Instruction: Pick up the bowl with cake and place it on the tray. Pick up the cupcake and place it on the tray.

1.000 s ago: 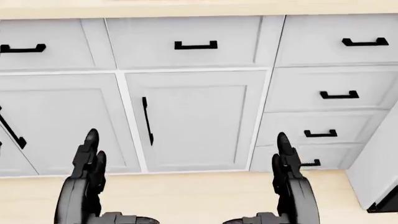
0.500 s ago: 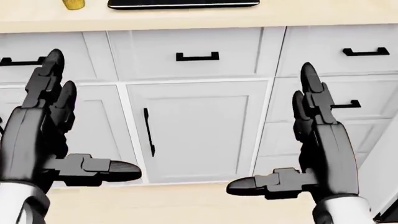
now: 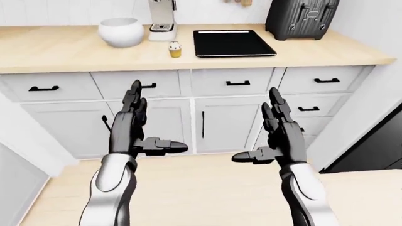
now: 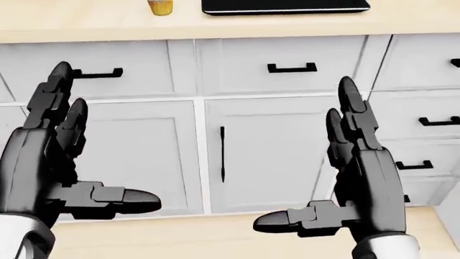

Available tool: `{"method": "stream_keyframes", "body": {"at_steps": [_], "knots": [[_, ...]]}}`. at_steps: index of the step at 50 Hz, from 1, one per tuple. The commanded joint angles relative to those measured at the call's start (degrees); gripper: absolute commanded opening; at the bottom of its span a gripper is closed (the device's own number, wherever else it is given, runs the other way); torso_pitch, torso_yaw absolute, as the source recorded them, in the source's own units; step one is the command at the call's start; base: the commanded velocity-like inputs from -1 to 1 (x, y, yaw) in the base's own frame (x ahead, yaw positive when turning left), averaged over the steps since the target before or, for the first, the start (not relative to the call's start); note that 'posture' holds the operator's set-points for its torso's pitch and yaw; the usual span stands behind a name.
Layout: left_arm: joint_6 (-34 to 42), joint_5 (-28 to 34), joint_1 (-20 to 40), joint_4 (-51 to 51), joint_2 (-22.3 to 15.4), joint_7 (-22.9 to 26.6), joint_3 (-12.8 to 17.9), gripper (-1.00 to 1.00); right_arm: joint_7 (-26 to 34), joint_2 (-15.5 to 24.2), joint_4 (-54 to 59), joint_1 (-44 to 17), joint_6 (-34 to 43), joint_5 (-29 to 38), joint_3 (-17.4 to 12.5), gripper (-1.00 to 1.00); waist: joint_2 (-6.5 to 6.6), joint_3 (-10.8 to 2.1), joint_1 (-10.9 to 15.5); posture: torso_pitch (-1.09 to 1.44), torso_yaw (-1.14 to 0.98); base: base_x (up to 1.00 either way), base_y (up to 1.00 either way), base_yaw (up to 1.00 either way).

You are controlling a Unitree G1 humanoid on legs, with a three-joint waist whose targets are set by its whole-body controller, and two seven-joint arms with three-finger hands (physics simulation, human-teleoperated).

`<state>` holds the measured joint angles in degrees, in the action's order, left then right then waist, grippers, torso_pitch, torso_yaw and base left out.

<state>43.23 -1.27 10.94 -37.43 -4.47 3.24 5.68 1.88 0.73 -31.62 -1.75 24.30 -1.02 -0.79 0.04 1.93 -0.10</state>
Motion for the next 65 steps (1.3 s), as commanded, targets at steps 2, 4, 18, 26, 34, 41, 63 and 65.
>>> {"method": "stream_keyframes", "body": {"at_steps": [2, 4, 18, 26, 34, 41, 63, 65], "knots": [[-1.78, -0.08, 1.04, -1.84, -0.07, -0.07, -0.08, 1.0, -0.05, 0.12, -1.06, -0.49, -1.96, -0.02, -0.18, 1.0, 0.17, -0.51, -0.17, 0.0, 0.0, 0.0, 0.55, 0.0], [-2.02, 0.19, 1.18, -1.47, -0.01, -0.1, -0.55, 1.0, -0.06, -0.08, -0.15, -0.26, -2.95, -0.43, -0.24, 1.0, -0.96, -0.18, -0.19, 0.0, 0.0, 0.0, 0.7, 0.0], [-0.54, 0.32, 2.17, -2.22, -0.26, 0.12, -0.33, 1.0, -0.16, 0.07, -0.64, -0.18, -2.87, -1.07, -0.35, 1.0, 6.6, -2.36, -0.75, 0.0, 0.0, 0.0, 0.7, 0.0], [3.7, -0.09, 4.94, -4.64, -1.16, 0.01, 0.31, 1.0, -0.12, 0.19, -1.35, -0.4, -2.39, -1.14, -0.41, 1.0, 0.01, -0.17, 0.08, 0.0, 0.0, 0.0, 0.7, 0.0], [5.6, -0.64, 6.14, -5.81, -2.03, 0.22, 1.34, 1.0, -0.16, 0.14, -2.01, -0.64, -1.83, -1.13, -0.12, 1.0, -3.14, -0.88, -0.85, 0.0, 0.0, 0.0, 0.58, 0.0], [5.48, -0.81, 5.98, -5.77, -2.09, 0.19, 1.34, 1.0, -0.25, 0.04, -1.72, -1.02, -1.86, -0.97, 0.13, 1.0, 0.96, -0.64, -1.13, 0.0, 0.0, 0.0, 0.53, 0.0], [16.53, -0.18, 17.54, -7.94, -4.85, 0.4, 1.01, 1.0, -1.26, 1.4, -8.47, -5.02, 5.61, -4.02, -3.25, 1.0, 1.3, 1.09, -0.02, 0.0, 0.0, 0.34, 0.02, 0.0], [16.86, -0.08, 17.73, -8.16, -4.75, 0.32, 0.71, 1.0, -1.21, 1.38, -8.18, -4.62, 4.96, -4.26, -3.37, 1.0, 1.48, 0.94, -0.02, 0.0, 0.0, 0.6, -0.17, 0.0]]}}
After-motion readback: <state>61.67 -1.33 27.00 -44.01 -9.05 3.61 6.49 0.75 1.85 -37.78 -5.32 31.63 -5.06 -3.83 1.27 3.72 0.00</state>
